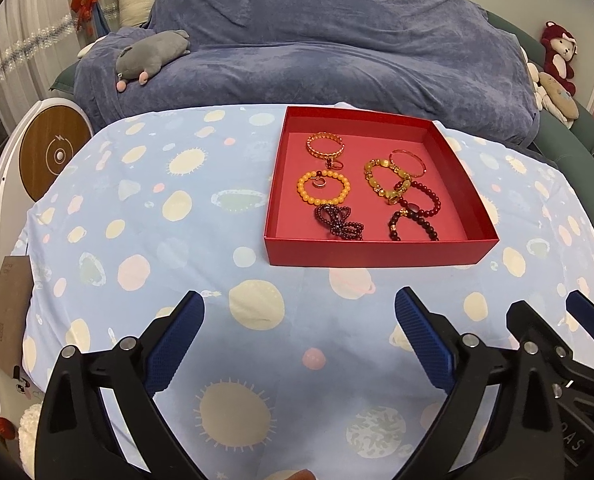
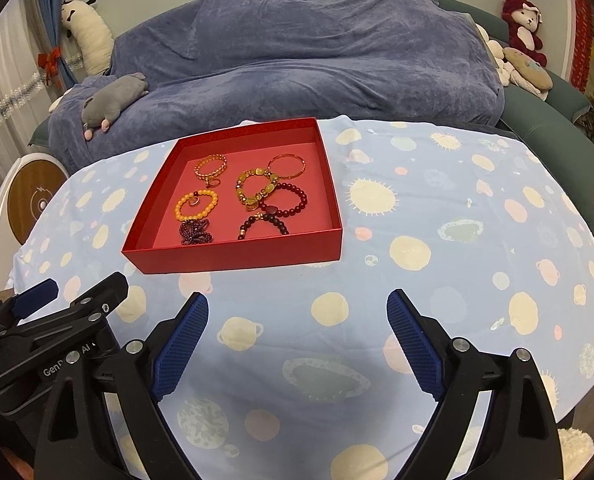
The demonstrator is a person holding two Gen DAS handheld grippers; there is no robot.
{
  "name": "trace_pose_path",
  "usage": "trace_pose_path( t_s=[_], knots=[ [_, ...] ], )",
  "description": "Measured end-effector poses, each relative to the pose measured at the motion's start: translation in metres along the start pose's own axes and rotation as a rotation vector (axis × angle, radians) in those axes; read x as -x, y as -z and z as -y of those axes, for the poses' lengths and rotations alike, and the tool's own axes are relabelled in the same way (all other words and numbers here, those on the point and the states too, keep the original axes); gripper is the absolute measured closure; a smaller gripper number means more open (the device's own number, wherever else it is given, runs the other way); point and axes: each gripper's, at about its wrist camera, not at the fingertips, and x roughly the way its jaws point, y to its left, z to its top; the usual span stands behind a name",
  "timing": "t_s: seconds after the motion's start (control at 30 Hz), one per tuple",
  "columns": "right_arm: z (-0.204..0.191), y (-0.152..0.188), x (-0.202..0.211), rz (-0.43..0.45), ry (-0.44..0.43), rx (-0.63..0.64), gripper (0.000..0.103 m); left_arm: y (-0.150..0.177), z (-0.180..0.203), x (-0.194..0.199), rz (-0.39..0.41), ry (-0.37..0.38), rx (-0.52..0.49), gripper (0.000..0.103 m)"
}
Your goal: Organize jewelry
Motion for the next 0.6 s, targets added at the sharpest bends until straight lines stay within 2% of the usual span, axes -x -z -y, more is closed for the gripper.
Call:
trace_pose_path(
  t_s=[0.2, 0.6],
  knots=[
    [-0.0004, -0.0013, -0.0002, 0.005, 0.009, 0.0, 0.008, -0.0002, -0.0031, -0.0017, -0.005, -0.002, 0.017, 0.011],
    [0.0003, -0.0013, -0.0015, 0.013, 0.007, -0.009, 0.007, 0.0, -0.0036, -0.0043, -0.003, -0.019, 0.001, 0.007]
  ],
)
